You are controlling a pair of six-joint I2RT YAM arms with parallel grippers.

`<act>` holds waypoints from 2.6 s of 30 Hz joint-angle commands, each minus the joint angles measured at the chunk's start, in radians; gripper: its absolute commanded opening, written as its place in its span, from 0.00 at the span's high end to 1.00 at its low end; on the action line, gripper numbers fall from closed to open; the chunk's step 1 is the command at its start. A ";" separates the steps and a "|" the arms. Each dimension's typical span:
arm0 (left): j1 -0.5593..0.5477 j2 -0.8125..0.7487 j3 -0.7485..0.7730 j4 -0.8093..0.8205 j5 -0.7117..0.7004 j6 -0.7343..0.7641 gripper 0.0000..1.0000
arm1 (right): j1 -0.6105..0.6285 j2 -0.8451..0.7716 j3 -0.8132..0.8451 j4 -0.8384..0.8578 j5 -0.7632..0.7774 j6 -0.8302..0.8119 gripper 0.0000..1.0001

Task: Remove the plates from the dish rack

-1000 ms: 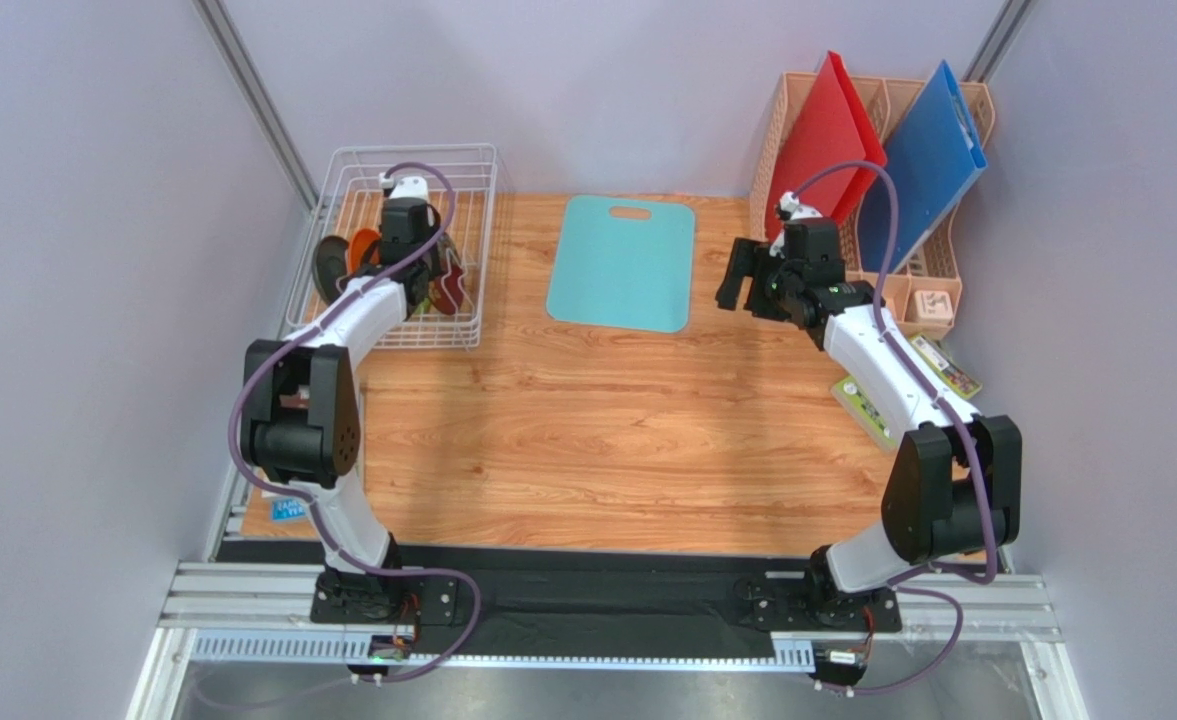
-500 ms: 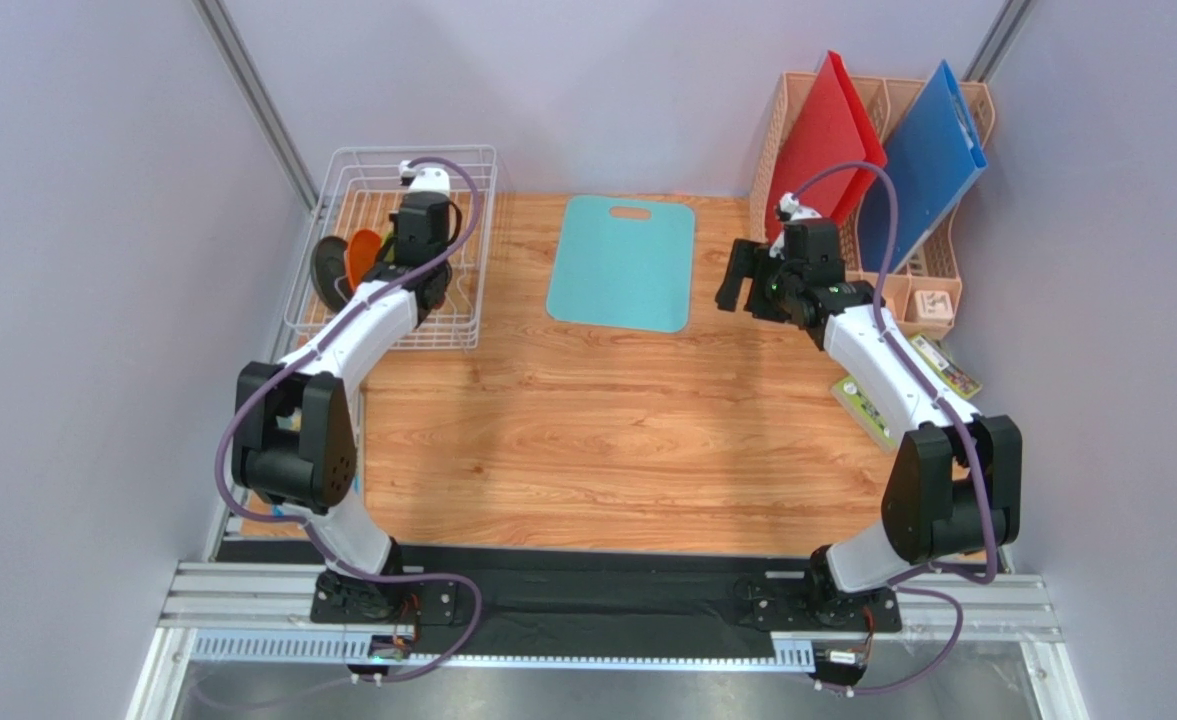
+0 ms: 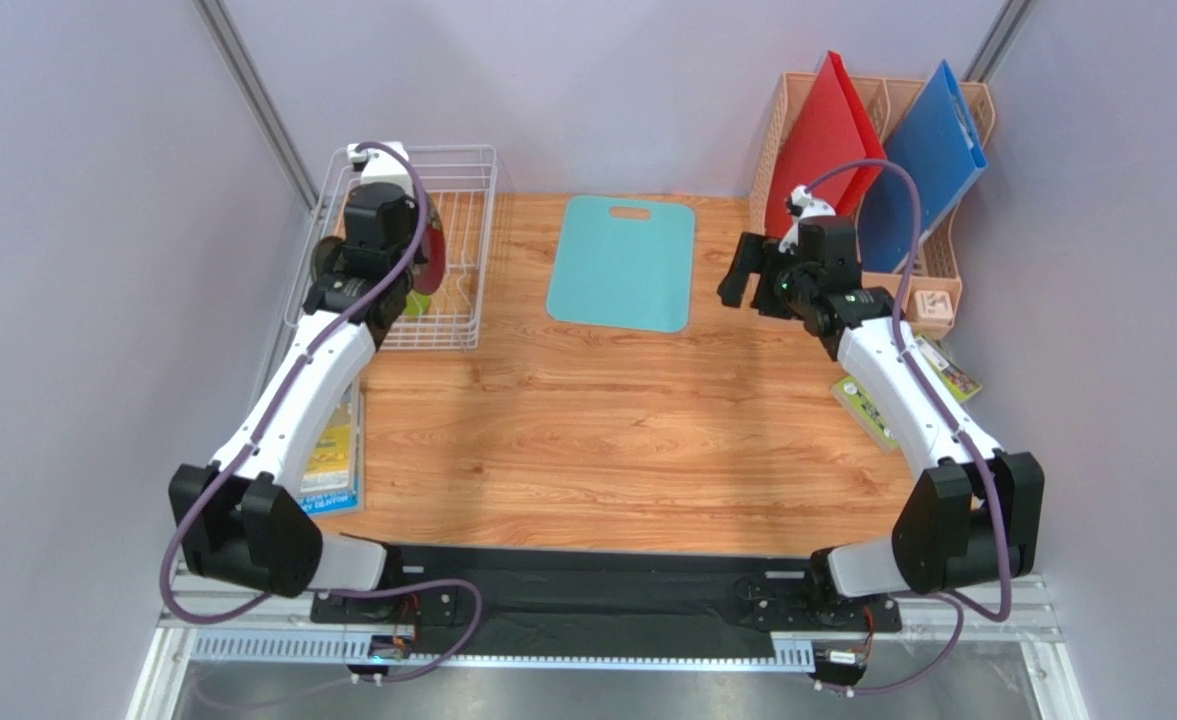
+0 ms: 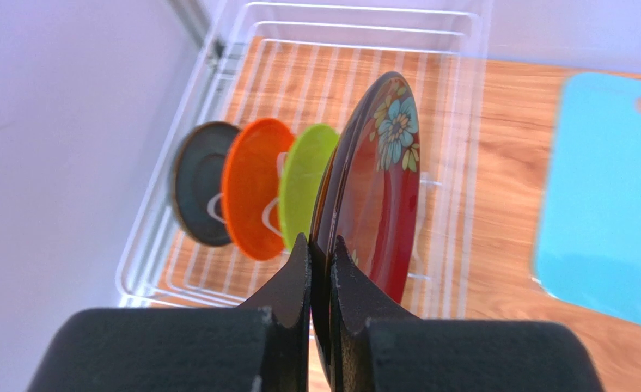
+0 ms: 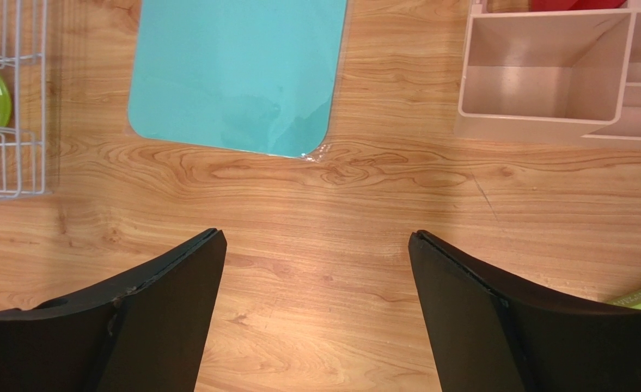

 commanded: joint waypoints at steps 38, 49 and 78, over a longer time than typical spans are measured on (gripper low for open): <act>-0.135 0.066 -0.453 0.714 1.031 -0.707 1.00 | 0.208 0.135 -0.185 0.491 -0.536 0.239 0.24; -0.146 0.126 -0.487 0.794 1.027 -0.729 1.00 | 0.209 0.135 -0.224 0.531 -0.555 0.239 1.00; -0.146 -0.176 -0.349 0.166 0.059 -0.100 0.01 | 0.090 0.181 -0.320 0.328 -0.543 0.184 1.00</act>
